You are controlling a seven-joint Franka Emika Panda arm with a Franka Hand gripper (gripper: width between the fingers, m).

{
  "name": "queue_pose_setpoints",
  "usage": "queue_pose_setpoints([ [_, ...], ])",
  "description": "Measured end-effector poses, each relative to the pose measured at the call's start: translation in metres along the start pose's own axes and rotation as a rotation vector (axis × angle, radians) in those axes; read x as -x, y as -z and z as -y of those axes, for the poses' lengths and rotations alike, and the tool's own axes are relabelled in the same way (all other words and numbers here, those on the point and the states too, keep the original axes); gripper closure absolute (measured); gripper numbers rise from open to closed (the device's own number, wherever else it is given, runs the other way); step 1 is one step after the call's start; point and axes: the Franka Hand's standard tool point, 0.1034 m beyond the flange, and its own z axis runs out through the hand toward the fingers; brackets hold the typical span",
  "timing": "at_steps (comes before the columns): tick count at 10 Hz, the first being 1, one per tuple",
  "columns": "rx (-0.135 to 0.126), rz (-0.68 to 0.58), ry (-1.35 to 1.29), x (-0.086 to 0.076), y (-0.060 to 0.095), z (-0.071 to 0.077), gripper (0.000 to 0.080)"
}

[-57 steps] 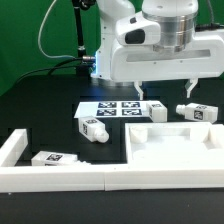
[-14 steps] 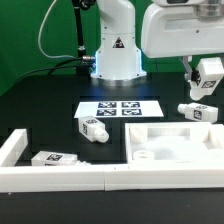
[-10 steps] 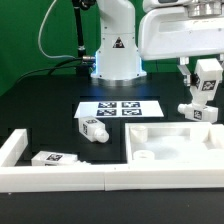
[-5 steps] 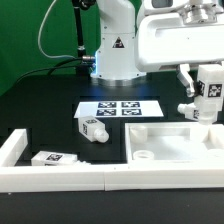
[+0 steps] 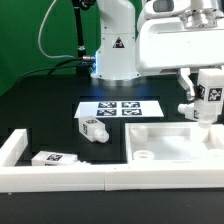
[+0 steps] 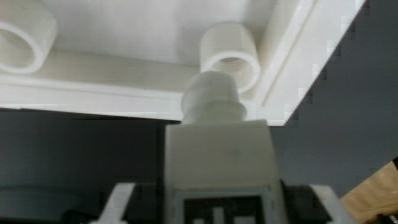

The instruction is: Assemble one leg

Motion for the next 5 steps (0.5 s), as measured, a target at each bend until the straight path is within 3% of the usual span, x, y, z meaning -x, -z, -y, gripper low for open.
queue_pose_setpoints([
  [2, -0.001, 0.003, 0.003, -0.007, -0.004, 0.001, 0.0519],
  [4, -0.004, -0.008, 0.006, -0.024, -0.017, 0.004, 0.0519],
  [5, -0.007, -0.014, 0.005, -0.023, -0.022, 0.007, 0.0519],
])
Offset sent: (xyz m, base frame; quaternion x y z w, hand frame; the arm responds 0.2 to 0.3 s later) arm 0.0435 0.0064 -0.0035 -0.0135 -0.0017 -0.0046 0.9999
